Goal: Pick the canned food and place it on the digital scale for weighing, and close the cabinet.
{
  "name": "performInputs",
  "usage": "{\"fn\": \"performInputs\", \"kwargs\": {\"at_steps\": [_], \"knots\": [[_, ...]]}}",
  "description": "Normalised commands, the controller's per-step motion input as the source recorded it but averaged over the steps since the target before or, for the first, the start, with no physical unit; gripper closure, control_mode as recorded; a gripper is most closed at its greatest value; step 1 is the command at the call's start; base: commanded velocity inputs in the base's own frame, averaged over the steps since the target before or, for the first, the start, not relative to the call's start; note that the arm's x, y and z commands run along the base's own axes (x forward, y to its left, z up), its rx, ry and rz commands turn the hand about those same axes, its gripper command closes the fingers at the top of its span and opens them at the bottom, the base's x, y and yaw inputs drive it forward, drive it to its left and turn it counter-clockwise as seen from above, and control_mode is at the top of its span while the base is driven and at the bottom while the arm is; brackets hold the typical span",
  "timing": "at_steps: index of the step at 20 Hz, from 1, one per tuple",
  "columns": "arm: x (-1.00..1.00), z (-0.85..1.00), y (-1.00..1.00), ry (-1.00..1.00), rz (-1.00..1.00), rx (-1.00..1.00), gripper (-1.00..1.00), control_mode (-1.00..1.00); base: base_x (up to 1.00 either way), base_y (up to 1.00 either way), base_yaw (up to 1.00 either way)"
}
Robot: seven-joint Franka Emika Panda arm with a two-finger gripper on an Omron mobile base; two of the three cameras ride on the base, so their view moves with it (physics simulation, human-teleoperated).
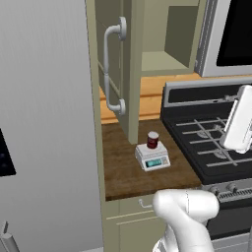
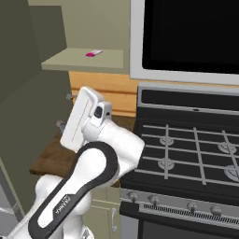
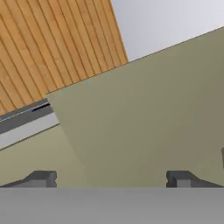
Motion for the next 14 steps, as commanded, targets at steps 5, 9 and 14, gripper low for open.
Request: {"fn": "performInputs", "kwargs": {"at_steps": [5, 9, 14], "knots": [[-1.0, 0.66, 0.43, -0.05, -0.05, 0.0, -1.0, -1.0, 0.0, 0.0, 0.0], [-1.0, 0.32, 0.47, -0.22, 0.0, 0.0, -1.0, -1.0, 0.0, 0.0, 0.0], [-1.0, 0.33, 0.77, -0.15, -0.01, -0.12, -1.0, -1.0, 0.0, 0.0, 0.0]]}}
